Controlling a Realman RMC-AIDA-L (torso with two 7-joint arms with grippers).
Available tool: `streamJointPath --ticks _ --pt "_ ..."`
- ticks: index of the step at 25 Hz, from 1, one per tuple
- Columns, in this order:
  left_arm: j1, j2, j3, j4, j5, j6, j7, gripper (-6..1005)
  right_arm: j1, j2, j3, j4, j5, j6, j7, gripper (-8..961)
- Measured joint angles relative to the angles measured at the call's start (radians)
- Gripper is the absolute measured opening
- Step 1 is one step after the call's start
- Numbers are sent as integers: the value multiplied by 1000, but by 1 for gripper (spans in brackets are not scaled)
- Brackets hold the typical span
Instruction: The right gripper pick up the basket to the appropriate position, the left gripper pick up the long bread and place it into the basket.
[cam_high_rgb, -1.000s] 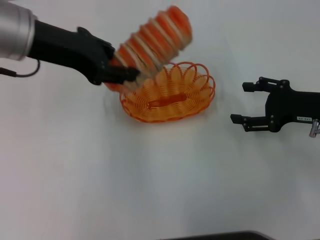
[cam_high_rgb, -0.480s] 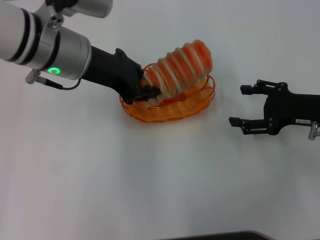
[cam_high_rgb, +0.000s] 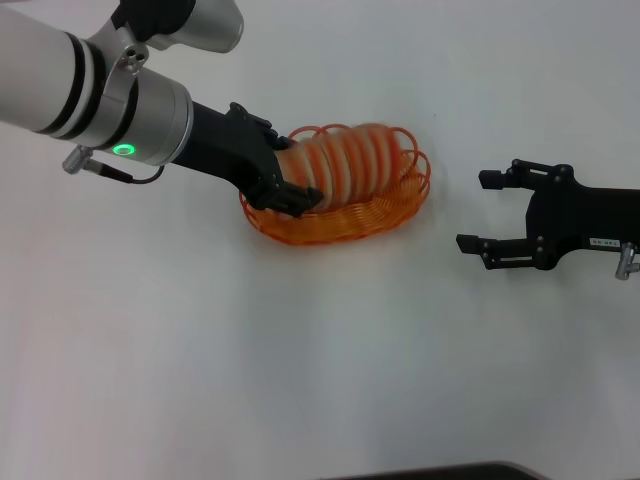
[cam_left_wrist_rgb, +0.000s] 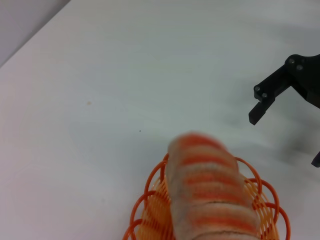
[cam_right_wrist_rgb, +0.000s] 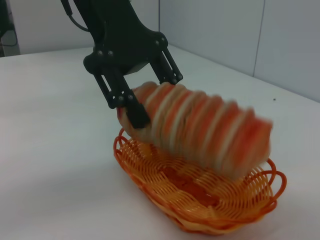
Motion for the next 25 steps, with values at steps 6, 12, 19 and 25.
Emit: streamJointPath --ticks 6,12,19,25 --pt "10 4 -26 13 -7 55 2 702 0 0 0 1 0 -2 0 909" --pt "81 5 -289 88 -80 245 94 903 0 1 0 9 3 -9 1 908" --pt "230 21 -703 47 -269 485 361 945 -1 0 5 11 5 -10 1 908" --pt "370 57 -782 -121 -276 541 525 944 -2 0 4 10 5 -15 1 909"
